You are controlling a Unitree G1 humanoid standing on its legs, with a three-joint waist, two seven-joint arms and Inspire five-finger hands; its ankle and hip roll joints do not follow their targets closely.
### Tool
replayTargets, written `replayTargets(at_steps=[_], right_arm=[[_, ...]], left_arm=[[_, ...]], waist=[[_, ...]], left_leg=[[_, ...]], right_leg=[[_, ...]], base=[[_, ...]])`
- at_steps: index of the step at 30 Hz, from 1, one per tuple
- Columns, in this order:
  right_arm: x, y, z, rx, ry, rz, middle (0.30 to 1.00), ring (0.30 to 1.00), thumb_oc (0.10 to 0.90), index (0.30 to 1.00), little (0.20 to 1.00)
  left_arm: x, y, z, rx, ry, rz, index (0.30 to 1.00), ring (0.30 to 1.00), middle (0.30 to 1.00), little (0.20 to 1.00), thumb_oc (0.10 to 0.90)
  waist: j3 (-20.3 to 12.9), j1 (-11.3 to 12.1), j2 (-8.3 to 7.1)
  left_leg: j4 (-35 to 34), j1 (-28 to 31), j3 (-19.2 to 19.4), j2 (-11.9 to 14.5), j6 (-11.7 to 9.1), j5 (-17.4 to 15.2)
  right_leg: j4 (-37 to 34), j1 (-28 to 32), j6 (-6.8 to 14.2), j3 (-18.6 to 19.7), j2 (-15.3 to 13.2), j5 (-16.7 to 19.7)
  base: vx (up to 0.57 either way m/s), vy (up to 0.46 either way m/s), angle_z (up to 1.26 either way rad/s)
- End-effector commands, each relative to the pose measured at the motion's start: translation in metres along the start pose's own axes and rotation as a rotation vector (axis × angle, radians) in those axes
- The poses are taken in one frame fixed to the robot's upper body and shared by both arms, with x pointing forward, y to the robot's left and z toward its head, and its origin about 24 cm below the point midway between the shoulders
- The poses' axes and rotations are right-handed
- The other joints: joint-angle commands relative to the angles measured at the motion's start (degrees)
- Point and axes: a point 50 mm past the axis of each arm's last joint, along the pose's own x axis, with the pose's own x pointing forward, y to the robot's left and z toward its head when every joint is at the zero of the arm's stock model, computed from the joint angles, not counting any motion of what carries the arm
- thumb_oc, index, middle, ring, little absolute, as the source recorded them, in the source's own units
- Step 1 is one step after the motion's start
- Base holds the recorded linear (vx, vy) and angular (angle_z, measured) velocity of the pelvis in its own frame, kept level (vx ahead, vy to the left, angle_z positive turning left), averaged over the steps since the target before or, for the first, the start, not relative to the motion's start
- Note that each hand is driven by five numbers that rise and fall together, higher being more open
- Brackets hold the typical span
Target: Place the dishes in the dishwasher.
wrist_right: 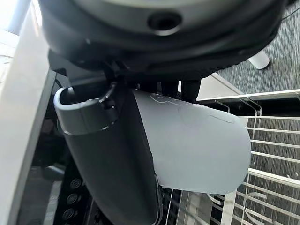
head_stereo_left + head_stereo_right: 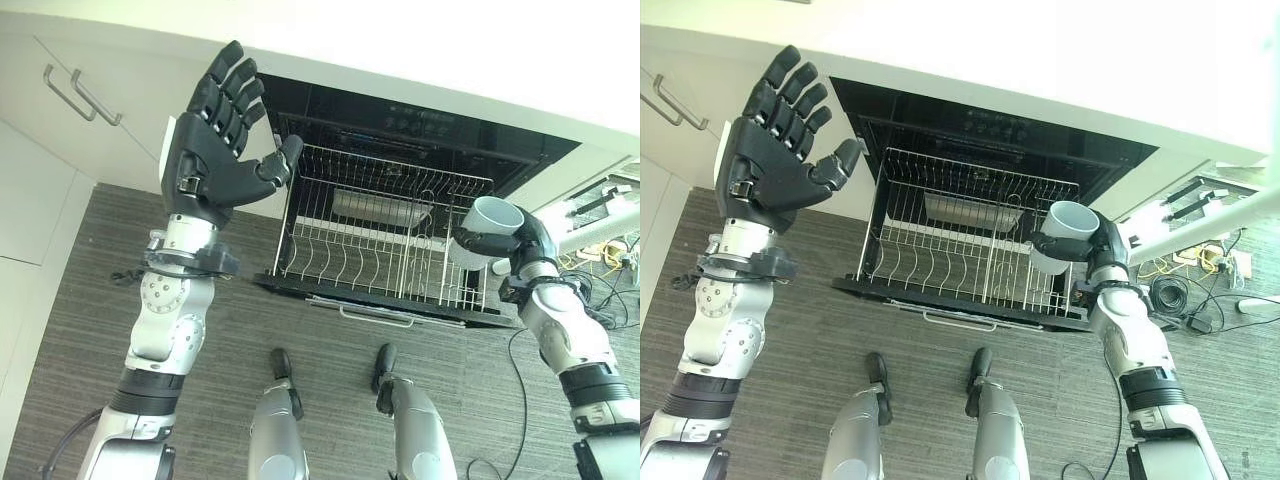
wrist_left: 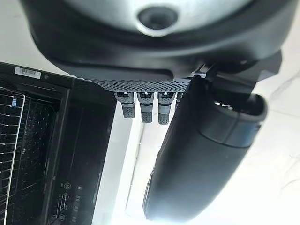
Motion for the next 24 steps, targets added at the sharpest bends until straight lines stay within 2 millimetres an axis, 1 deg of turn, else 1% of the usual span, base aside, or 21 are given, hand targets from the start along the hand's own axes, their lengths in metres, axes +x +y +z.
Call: replayTargets(at_steps=[1,4,5,6,10,14,18,20,24], right_arm=[[0.01,-0.012,0.064,-0.063,-0.24,-0.025,0.3,0.3,0.4,0.3,0.3],[0.016,-0.018,0.067,-0.092,-0.218,-0.046,0.3,0.3,0.4,0.3,0.3],[0.021,-0.024,0.07,-0.1,-0.202,-0.064,0.3,0.3,0.4,0.3,0.3],[0.022,-0.027,0.071,-0.101,-0.197,-0.069,0.3,0.3,0.4,0.3,0.3],[0.029,-0.036,0.071,-0.117,-0.148,-0.085,0.3,0.3,0.4,0.3,0.3],[0.034,-0.04,0.064,-0.137,-0.088,-0.085,0.3,0.3,0.4,0.3,0.3],[0.036,-0.039,0.057,-0.153,-0.043,-0.067,0.3,0.3,0.4,0.3,0.3],[0.037,-0.042,0.054,-0.161,-0.015,-0.067,0.3,0.3,0.4,0.3,0.3],[0.039,-0.041,0.052,-0.172,0.005,-0.069,0.3,0.3,0.4,0.3,0.3]], left_arm=[[0.018,-0.019,0.062,-0.016,-0.328,-0.13,0.9,0.9,0.9,0.9,0.8],[0.018,-0.02,0.064,-0.02,-0.341,-0.13,0.9,0.9,0.9,0.9,0.8],[0.02,-0.02,0.065,-0.024,-0.343,-0.133,0.9,0.9,0.9,0.9,0.8],[0.02,-0.019,0.065,-0.027,-0.344,-0.134,0.9,0.9,0.9,0.9,0.8],[0.021,-0.019,0.065,-0.043,-0.349,-0.135,0.9,0.9,0.9,0.9,0.8],[0.021,-0.02,0.065,-0.048,-0.352,-0.138,0.9,0.9,0.9,0.9,0.8],[0.022,-0.021,0.065,-0.054,-0.354,-0.138,0.9,0.9,0.9,0.9,0.8],[0.023,-0.021,0.066,-0.056,-0.354,-0.136,0.9,0.9,0.9,0.9,0.8],[0.023,-0.022,0.066,-0.062,-0.359,-0.136,0.9,0.9,0.9,0.9,0.8]], waist=[[-4.1,0.6,-0.4],[-4.0,1.0,0.23],[-3.9,1.3,0.65],[-3.9,1.3,0.79],[-3.8,1.7,1.46],[-3.7,2.1,1.65],[-3.6,2.2,1.9],[-3.3,2.2,2.1],[-3.1,2.3,2.38]], left_leg=[[3.3,1.0,-5.2,-0.7,-0.5,-10.5],[3.3,1.0,-5.2,-1.0,-0.5,-10.5],[3.3,0.9,-5.2,-1.1,-0.5,-10.5],[3.3,0.9,-5.2,-1.2,-0.6,-10.5],[3.3,0.5,-5.3,-1.7,-0.6,-10.6],[3.3,0.4,-5.2,-1.8,-0.5,-10.6],[3.3,0.5,-5.2,-2.0,-0.5,-10.6],[3.3,0.6,-5.0,-2.0,-0.5,-10.6],[3.3,0.5,-5.1,-2.3,-0.4,-10.6]], right_leg=[[-0.7,4.1,4.8,2.0,-1.6,-7.2],[-0.7,4.1,4.7,1.8,-1.8,-7.3],[-0.7,4.1,4.7,1.6,-2.0,-7.4],[-0.7,4.0,4.7,1.6,-2.1,-7.4],[-0.7,3.6,4.6,1.5,-2.3,-7.4],[-0.7,3.5,4.6,1.2,-2.4,-7.3],[-0.7,3.4,4.5,1.1,-2.5,-7.3],[-0.7,3.4,4.5,1.0,-2.6,-7.2],[-0.7,3.2,4.6,1.1,-2.6,-7.1]], base=[[0.0,0.0,0.0],[0.0,0.038,0.03],[-0.01,0.034,0.06],[-0.01,0.049,0.06],[-0.01,0.025,0.03],[0.0,0.0,0.0],[0.0,0.0,0.0],[0.0,0.0,0.0],[0.0,0.0,0.0]])
